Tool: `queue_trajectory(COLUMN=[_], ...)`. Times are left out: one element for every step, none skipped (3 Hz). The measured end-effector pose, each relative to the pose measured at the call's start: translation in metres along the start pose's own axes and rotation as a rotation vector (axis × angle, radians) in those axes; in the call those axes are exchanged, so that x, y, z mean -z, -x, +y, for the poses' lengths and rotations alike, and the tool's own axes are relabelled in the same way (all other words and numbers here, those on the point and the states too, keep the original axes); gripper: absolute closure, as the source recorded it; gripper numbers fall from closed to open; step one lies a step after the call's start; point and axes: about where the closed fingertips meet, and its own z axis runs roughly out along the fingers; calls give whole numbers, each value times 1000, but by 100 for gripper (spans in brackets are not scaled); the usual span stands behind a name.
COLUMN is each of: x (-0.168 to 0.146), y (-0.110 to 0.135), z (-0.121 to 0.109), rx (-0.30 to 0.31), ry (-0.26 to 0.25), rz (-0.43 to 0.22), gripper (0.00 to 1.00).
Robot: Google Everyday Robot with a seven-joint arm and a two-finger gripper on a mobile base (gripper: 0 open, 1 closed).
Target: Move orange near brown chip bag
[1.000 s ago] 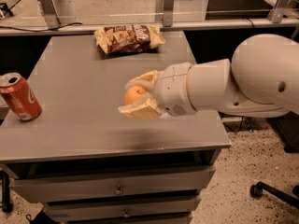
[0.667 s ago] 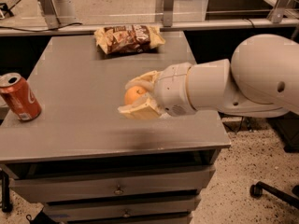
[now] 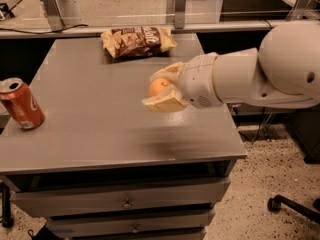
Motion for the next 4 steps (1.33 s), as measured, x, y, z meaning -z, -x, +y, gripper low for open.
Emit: queue_trajectory(x=[8,21,21,8], y=[-21,-47,-47,-48], z=[-53,-122,-122,-129], rx=[1,-20,-20,-19], ry=[-50,-130,-130,-135], rz=[36,49,49,42], gripper=[100,100,100,100])
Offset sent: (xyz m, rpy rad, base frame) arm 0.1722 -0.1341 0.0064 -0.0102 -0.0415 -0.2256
